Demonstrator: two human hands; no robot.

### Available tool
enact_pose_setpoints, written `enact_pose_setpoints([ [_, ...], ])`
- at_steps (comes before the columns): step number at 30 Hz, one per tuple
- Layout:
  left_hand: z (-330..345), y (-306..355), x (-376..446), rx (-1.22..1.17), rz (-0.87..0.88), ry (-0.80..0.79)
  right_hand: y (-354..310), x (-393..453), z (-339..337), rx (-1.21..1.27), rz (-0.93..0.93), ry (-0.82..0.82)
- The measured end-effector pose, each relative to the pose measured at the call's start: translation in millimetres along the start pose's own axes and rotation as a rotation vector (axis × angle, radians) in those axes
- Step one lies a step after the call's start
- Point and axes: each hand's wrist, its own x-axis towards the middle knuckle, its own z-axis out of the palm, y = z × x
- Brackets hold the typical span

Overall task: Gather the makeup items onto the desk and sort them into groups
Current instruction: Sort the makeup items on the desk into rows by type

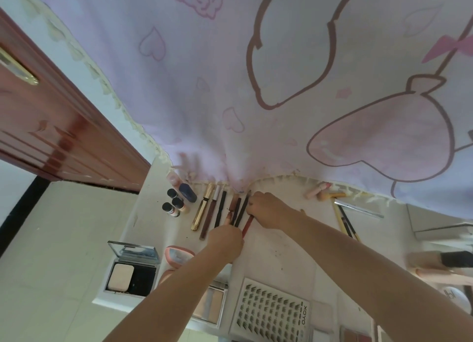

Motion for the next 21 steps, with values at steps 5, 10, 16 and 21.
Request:
enact_pose_setpoints([
  [5, 1.4, -2.2, 4.1, 0.021, -0.006, -0.010, 3.9, 10.0, 8.4, 0.025, -0.023, 0.024],
  [10, 5.7, -1.3, 7.2, 0.007, 0.004, 0.005, 4.5, 7.6, 12.9, 0.077, -0.025, 0.050],
  [16, 2.7, -3.9, 2.7, -0.005, 0.064, 0.112, 5.6, -4.7, 16.0, 0.194, -0.010, 0.153],
  [21, -1.7, -1.6, 4.7, -0.024, 0.126, 0.204, 20.7, -57.5, 23.1, 0.412, 0.148, 0.365],
])
